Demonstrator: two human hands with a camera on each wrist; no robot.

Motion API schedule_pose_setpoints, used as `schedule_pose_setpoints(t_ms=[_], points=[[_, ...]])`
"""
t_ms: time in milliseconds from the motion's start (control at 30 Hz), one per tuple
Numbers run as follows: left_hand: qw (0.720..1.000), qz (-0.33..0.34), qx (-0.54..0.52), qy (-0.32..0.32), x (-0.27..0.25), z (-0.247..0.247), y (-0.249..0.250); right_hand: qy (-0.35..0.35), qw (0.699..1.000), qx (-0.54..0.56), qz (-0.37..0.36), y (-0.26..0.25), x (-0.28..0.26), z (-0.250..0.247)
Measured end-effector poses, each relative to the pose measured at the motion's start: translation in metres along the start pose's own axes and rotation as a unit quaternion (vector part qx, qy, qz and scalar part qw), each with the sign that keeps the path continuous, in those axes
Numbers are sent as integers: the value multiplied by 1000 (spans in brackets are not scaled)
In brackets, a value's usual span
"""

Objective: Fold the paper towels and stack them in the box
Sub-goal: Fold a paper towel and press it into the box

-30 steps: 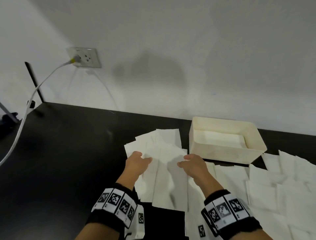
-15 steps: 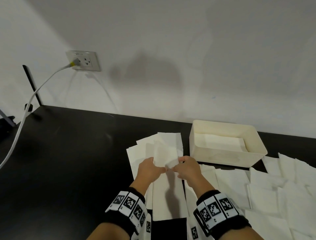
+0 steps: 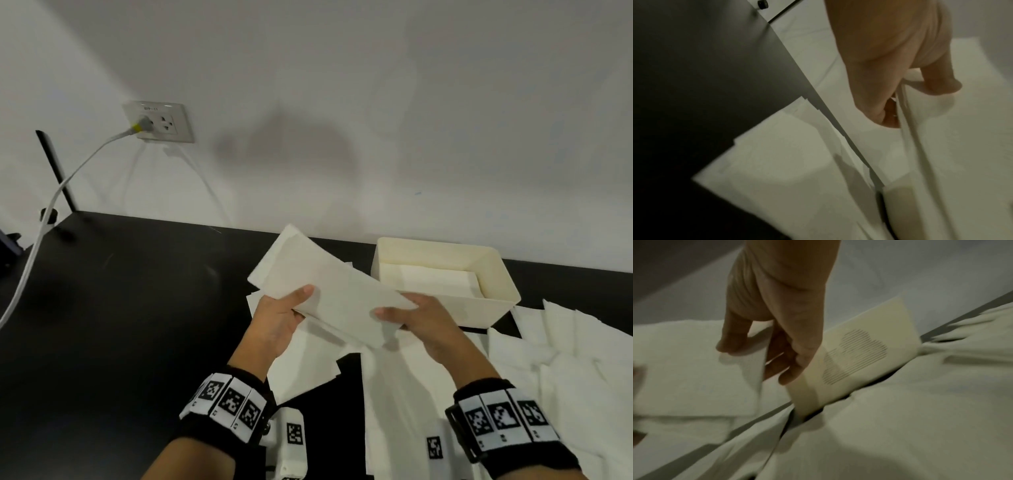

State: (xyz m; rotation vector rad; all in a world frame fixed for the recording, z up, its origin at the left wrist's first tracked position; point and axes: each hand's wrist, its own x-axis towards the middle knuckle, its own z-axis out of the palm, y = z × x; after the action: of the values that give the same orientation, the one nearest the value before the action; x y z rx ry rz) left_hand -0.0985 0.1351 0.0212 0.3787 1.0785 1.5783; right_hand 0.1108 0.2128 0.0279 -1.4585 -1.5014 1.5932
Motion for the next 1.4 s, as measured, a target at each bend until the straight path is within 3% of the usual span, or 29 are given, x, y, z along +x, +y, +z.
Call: schedule_pose_setpoints(t_ms=[100,200,300,500,667,867,933,1100,1200,1267,1400], points=[[993,7,113,14,-3,-12,-1,54,996,59,-44,2,-5,-26],[951,-27,306,-24,-5,-20,-9,68,992,88,-52,16,-10,-42],[919,-39,390,-36,-3,-18,-25,53,995,79,-19,38,-12,-42],[945,-2,326,-22,-5,-2,-43,25,994,102,-13,52,-17,-28],[943,8,331,-33,-9,5,-42,0,996,85,-13,46,-19,-27],[930,-25,366,-7,-7,5,-47,-4,1000,16,-7,46,-19,-32],[931,-20,363,12,-9,11,-47,17,1000,-10,-4,43,-16,-32],[930,32,365,23,-1,47,-23,93,993,54,-43,2,-18,-62],[910,97,403,26,20,83,-9,147,984,56,-80,-27,-10,-87],[874,140,465,17,35,108,-5,190,977,39,-87,-39,3,-103],[799,141,585,21,61,144,-17,263,953,-139,-51,-44,36,-125]])
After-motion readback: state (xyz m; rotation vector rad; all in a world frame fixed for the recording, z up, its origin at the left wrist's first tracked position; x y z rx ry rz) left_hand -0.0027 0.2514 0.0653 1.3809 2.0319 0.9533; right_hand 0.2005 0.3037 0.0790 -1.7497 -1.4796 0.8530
